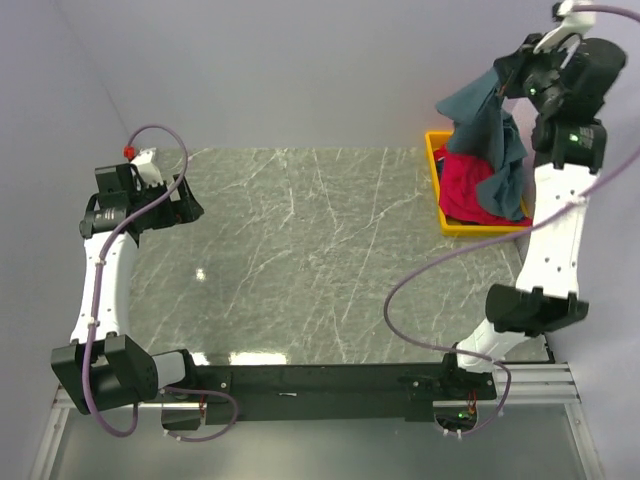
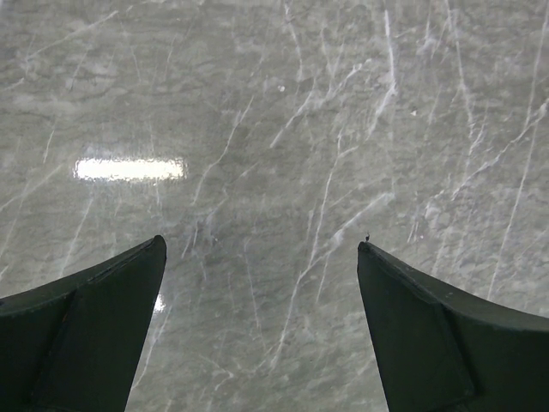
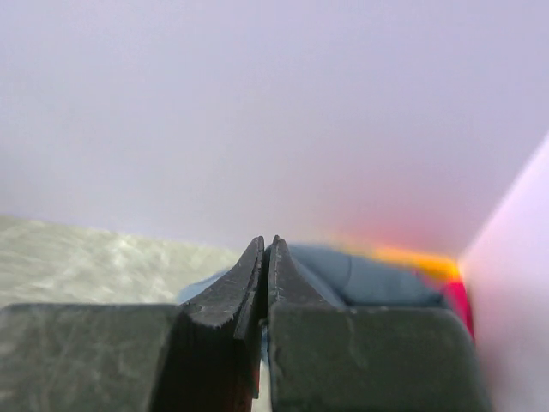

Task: Fold and stack the t-shirts
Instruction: Grab the tshirt from the pile, then move the tshirt to the center of the board

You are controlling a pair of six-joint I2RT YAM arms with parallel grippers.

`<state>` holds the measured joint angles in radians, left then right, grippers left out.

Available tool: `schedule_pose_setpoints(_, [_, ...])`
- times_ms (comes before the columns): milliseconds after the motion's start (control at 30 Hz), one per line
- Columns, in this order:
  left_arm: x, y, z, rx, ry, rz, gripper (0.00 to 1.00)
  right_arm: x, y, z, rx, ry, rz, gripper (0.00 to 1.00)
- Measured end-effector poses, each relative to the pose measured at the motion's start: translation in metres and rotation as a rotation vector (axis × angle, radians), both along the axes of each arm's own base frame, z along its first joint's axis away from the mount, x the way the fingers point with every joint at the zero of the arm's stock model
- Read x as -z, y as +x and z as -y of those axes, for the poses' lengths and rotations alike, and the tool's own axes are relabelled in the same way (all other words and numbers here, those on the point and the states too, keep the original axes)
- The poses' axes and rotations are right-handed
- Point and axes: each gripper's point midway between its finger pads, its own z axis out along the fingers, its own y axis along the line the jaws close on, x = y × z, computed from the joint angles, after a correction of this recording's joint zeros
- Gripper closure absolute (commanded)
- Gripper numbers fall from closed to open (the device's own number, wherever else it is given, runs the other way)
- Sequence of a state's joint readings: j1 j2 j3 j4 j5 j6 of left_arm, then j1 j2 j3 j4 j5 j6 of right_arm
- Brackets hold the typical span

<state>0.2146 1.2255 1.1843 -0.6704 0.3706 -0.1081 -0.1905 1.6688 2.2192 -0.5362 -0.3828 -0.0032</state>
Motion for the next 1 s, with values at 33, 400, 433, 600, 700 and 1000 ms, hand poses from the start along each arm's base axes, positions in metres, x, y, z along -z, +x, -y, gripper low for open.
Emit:
schedule_pose_setpoints(33, [-0.003, 0.001, 0.001, -0.001, -0.005, 0.005, 0.01, -0.014, -0.011, -0.005, -0.017, 0.001, 0.033, 1.00])
schedule_pose_setpoints(400, [-0.020, -0.004, 0.005, -0.008, -0.027, 0.047, 0.01, -0.169, -0.164, -0.090, -0.299, 0.022, 0.511, 1.00])
schedule_pose_setpoints(433, [-0.022, -0.004, 0.005, -0.009, -0.026, 0.053, 0.01, -0.180, -0.176, -0.099, -0.333, 0.026, 0.552, 1.00])
schedule_pose_setpoints(600, [-0.035, -0.008, 0.006, -0.012, -0.021, 0.091, 0.01, -0.217, -0.218, -0.137, -0.497, 0.075, 0.681, 1.00])
schedule_pose_setpoints(700, [-0.043, -0.008, 0.006, -0.012, -0.019, 0.109, 0.01, -0.223, -0.229, -0.161, -0.601, 0.128, 0.694, 1.00])
schedule_pose_setpoints(1000, [-0.050, -0.014, 0.013, 0.056, 0.002, 0.143, 0.01, -0.107, -0.162, -0.218, -0.703, 0.243, 0.320, 0.17])
